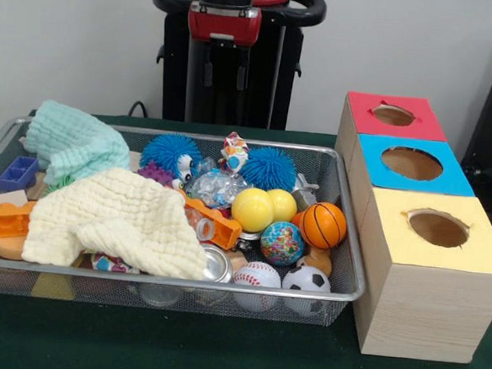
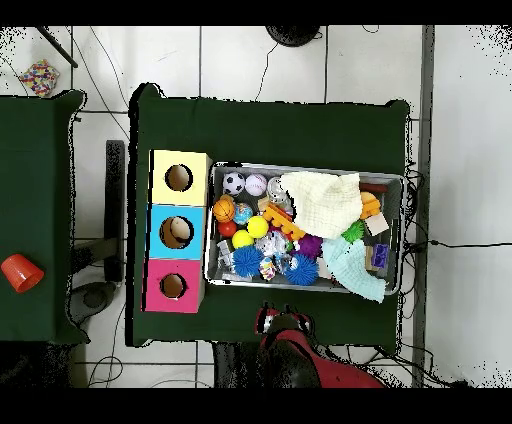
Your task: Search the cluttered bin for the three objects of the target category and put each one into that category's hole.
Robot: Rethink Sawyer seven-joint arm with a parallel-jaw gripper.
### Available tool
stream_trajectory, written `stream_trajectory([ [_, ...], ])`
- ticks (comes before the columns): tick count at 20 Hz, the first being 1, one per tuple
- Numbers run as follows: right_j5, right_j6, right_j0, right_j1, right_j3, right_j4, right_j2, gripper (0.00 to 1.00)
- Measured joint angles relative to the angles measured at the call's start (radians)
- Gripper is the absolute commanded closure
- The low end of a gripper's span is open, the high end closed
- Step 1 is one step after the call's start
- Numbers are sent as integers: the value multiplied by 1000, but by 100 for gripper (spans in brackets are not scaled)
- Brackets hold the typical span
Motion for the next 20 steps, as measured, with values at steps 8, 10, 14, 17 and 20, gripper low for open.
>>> stream_trajectory([
  [8, -8, 0, 21, 5, 0, 0, -3, 0],
  [10, -30, 0, 39, 17, 0, 0, -13, 0],
  [14, -117, 0, 78, 56, 5, 0, -25, 0],
  [17, -157, 0, 98, 68, 13, 1, -31, 0],
  [20, -163, 0, 124, 68, 27, 9, -45, 0],
])
